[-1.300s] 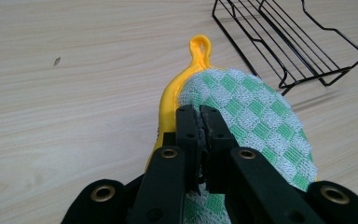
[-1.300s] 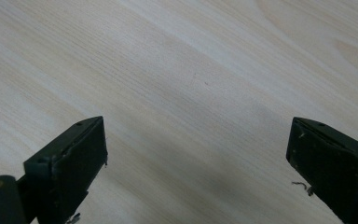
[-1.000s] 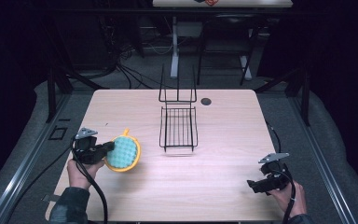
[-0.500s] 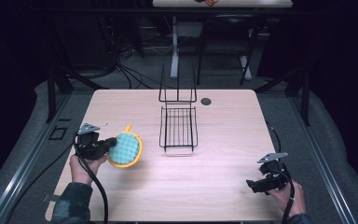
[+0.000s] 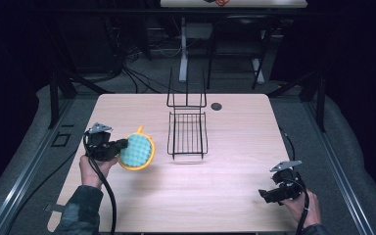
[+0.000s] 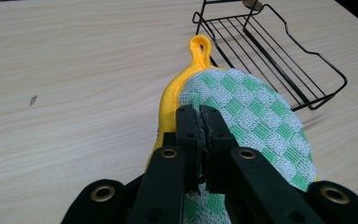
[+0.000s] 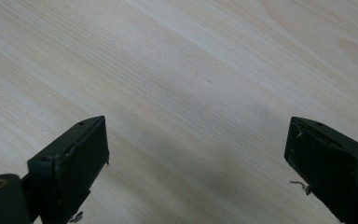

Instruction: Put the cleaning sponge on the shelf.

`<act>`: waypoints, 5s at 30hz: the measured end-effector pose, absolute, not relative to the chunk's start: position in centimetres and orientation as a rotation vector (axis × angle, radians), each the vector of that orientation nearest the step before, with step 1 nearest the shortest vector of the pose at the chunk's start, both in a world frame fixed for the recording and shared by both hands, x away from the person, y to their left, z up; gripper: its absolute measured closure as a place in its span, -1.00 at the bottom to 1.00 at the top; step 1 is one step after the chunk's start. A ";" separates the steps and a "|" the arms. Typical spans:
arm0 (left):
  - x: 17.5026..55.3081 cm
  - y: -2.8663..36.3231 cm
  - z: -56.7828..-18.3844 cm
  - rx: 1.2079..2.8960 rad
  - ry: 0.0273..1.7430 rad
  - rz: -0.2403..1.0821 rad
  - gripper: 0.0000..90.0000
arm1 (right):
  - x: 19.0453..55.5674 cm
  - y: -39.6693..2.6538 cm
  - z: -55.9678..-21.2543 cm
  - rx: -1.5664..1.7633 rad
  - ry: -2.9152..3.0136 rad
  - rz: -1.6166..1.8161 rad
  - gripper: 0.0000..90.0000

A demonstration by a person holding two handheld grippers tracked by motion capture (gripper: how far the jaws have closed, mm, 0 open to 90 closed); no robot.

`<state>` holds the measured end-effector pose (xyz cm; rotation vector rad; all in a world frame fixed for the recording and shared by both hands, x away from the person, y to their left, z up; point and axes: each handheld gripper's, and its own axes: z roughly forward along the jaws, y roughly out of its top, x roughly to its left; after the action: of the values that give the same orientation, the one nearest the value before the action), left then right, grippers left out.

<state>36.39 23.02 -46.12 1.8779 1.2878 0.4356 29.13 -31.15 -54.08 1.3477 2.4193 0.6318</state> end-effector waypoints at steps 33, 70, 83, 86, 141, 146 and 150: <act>39.5 18.9 -43.7 1.896 1.196 0.428 0.94 | 29.1 -31.3 -54.1 1.345 2.425 0.623 -0.86; 41.8 15.3 -44.4 1.880 1.174 0.406 0.94 | 29.1 -31.3 -54.1 1.341 2.436 0.624 -0.85; 42.4 14.4 -44.8 1.840 1.191 0.405 0.94 | 29.2 -31.0 -54.2 1.334 2.436 0.625 -0.85; 42.6 14.3 -44.9 1.823 1.206 0.406 0.94 | 29.2 -31.0 -54.1 1.332 2.440 0.618 -0.85; 45.0 8.3 -49.8 1.787 1.303 0.419 0.94 | 29.3 -31.1 -54.4 1.330 2.424 0.610 -1.00; 45.2 7.9 -50.4 1.788 1.320 0.427 0.93 | 29.3 -31.1 -54.4 1.327 2.430 0.607 -1.00; 45.3 7.6 -50.6 1.787 1.323 0.427 0.93 | 29.3 -31.1 -54.5 1.330 2.434 0.607 -1.00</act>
<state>45.28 7.60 -50.61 1.7870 1.3225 0.4269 29.33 -31.05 -54.47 1.3301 2.4336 0.6072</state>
